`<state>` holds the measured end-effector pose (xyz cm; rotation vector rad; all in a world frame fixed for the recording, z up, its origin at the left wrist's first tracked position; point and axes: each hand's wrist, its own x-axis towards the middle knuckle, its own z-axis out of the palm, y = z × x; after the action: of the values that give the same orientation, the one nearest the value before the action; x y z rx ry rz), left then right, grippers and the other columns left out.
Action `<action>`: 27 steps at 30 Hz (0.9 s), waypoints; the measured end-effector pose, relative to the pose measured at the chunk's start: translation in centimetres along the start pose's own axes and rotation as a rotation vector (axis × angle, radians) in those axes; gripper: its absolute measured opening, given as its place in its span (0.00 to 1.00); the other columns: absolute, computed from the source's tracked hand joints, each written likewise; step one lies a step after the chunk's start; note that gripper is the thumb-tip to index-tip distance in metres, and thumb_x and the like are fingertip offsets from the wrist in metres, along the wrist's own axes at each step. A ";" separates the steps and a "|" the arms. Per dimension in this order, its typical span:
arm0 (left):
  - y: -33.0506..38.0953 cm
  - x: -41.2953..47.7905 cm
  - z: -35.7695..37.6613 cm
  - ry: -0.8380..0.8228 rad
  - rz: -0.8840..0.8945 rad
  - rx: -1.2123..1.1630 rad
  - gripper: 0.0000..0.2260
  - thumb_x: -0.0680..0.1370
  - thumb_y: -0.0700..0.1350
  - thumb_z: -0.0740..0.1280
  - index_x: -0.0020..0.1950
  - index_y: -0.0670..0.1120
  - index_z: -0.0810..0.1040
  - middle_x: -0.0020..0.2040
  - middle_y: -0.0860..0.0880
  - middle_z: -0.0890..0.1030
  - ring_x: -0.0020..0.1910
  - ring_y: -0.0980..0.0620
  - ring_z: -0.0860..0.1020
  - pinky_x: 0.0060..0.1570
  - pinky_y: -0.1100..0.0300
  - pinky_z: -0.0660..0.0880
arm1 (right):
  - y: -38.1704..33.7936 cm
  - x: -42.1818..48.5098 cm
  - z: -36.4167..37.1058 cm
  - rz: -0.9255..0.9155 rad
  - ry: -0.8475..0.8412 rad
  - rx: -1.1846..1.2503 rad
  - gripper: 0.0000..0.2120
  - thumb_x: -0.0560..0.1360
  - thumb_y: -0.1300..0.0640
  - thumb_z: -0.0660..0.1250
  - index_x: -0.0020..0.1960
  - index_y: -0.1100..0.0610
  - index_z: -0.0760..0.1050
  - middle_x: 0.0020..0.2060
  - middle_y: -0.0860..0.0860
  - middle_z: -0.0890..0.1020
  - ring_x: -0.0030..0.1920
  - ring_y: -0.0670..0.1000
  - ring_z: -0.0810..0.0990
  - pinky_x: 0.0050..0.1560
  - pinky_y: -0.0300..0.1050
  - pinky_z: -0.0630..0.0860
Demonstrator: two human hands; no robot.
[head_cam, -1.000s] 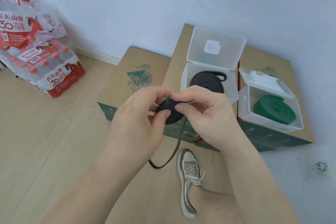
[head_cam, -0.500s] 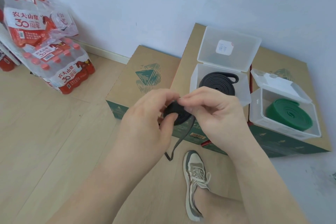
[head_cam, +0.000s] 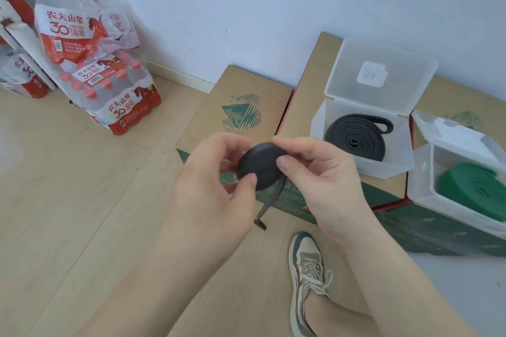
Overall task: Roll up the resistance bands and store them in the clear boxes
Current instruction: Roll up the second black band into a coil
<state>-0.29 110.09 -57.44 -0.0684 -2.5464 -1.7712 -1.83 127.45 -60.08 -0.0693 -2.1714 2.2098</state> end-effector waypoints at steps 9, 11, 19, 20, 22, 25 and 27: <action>0.0 0.5 -0.9 0.016 0.054 0.162 0.18 0.75 0.36 0.73 0.51 0.61 0.79 0.48 0.67 0.81 0.46 0.63 0.81 0.42 0.70 0.78 | 1.1 0.4 0.7 0.086 -0.080 0.073 0.13 0.72 0.71 0.75 0.50 0.56 0.85 0.47 0.58 0.89 0.50 0.54 0.87 0.56 0.49 0.84; 0.0 0.8 -0.9 0.048 -0.045 -0.028 0.17 0.76 0.35 0.72 0.49 0.59 0.79 0.46 0.66 0.83 0.46 0.61 0.82 0.40 0.71 0.77 | 0.8 0.6 0.6 0.094 -0.055 0.125 0.12 0.70 0.67 0.76 0.51 0.56 0.84 0.47 0.58 0.88 0.49 0.55 0.86 0.55 0.52 0.84; -0.5 0.5 -0.2 0.053 0.088 0.099 0.15 0.75 0.36 0.73 0.53 0.56 0.78 0.50 0.60 0.79 0.53 0.57 0.80 0.43 0.59 0.83 | 0.5 1.0 0.9 0.055 -0.022 0.101 0.18 0.76 0.77 0.68 0.49 0.55 0.85 0.45 0.52 0.89 0.49 0.50 0.87 0.54 0.44 0.83; -0.8 0.5 -0.3 0.058 0.108 0.155 0.12 0.75 0.38 0.74 0.51 0.53 0.78 0.49 0.59 0.79 0.52 0.57 0.80 0.44 0.57 0.83 | 0.6 1.0 0.9 0.033 -0.031 0.068 0.19 0.76 0.77 0.68 0.48 0.54 0.86 0.45 0.50 0.89 0.50 0.49 0.86 0.55 0.44 0.82; -1.0 0.5 -0.4 0.051 0.124 0.226 0.11 0.74 0.40 0.75 0.50 0.53 0.77 0.47 0.58 0.80 0.48 0.56 0.81 0.43 0.55 0.83 | 0.7 1.0 0.9 -0.007 -0.079 0.031 0.20 0.76 0.77 0.68 0.46 0.53 0.87 0.46 0.49 0.88 0.51 0.49 0.85 0.58 0.45 0.81; -0.6 0.5 -0.7 0.006 0.120 0.237 0.18 0.74 0.38 0.75 0.53 0.59 0.75 0.49 0.61 0.80 0.48 0.59 0.80 0.39 0.61 0.80 | 0.7 0.7 0.9 -0.012 -0.117 0.020 0.17 0.74 0.71 0.70 0.46 0.50 0.88 0.47 0.51 0.87 0.52 0.50 0.85 0.57 0.46 0.82; -0.3 0.4 -0.6 0.022 0.082 0.118 0.23 0.74 0.36 0.75 0.55 0.63 0.75 0.49 0.65 0.81 0.49 0.60 0.82 0.38 0.60 0.82 | 0.6 0.7 0.8 0.016 -0.090 0.030 0.16 0.74 0.70 0.72 0.49 0.50 0.88 0.48 0.53 0.88 0.51 0.51 0.85 0.54 0.48 0.82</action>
<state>-0.71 109.42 -57.51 -0.1462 -2.5865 -1.5819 -2.54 126.66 -60.66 0.0137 -2.1891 2.2962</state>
